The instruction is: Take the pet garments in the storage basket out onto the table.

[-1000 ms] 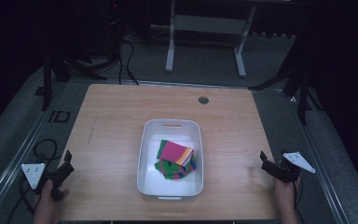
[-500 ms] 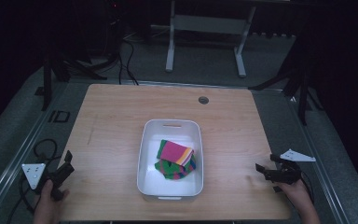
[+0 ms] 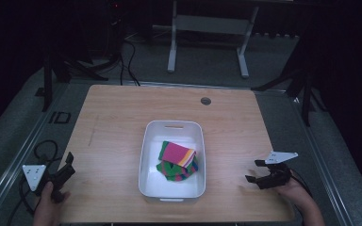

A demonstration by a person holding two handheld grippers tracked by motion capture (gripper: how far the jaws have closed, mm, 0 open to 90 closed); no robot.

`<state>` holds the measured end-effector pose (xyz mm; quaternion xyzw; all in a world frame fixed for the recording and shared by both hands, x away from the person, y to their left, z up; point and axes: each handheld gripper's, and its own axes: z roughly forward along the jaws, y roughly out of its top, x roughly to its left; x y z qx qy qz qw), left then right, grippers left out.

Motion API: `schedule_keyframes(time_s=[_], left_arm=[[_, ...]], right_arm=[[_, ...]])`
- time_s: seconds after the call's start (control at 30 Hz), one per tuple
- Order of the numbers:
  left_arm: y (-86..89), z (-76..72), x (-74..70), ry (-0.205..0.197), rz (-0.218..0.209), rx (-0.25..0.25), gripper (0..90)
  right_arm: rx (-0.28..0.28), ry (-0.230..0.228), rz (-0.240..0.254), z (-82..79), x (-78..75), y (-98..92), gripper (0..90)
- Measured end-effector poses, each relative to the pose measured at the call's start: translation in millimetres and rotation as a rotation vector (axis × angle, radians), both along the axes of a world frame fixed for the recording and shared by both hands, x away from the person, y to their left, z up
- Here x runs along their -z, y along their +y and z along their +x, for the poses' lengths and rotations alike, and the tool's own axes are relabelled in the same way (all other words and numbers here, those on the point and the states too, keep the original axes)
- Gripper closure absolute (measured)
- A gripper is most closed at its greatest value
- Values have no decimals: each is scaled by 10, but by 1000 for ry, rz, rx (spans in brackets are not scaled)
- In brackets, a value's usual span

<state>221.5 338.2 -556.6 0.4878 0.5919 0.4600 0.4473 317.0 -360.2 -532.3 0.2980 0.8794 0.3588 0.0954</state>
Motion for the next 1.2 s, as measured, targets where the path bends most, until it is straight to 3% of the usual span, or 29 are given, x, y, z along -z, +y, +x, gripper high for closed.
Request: schedule_keyframes(time_s=[0.03, 0.1, 0.33, 0.4, 0.8, 1.2], left_arm=[[0, 0, 0, 0, 0, 0, 151], [0, 0, 0, 0, 1, 2, 151], [-3, 0, 0, 0, 2, 7, 152], [-4, 0, 0, 1, 2, 6, 151], [-3, 0, 0, 2, 3, 11, 152], [-22, 3, -1, 2, 20, 14, 152]], right_arm=[[0, 0, 0, 0, 0, 0, 176], [-70, 17, -28, 13, -54, 126, 203], [-168, 53, -61, 40, -129, 342, 203], [-216, 80, -92, 48, -146, 458, 202], [-337, 86, -154, 44, -314, 755, 201], [-405, 66, -154, 96, -710, 1047, 200]])
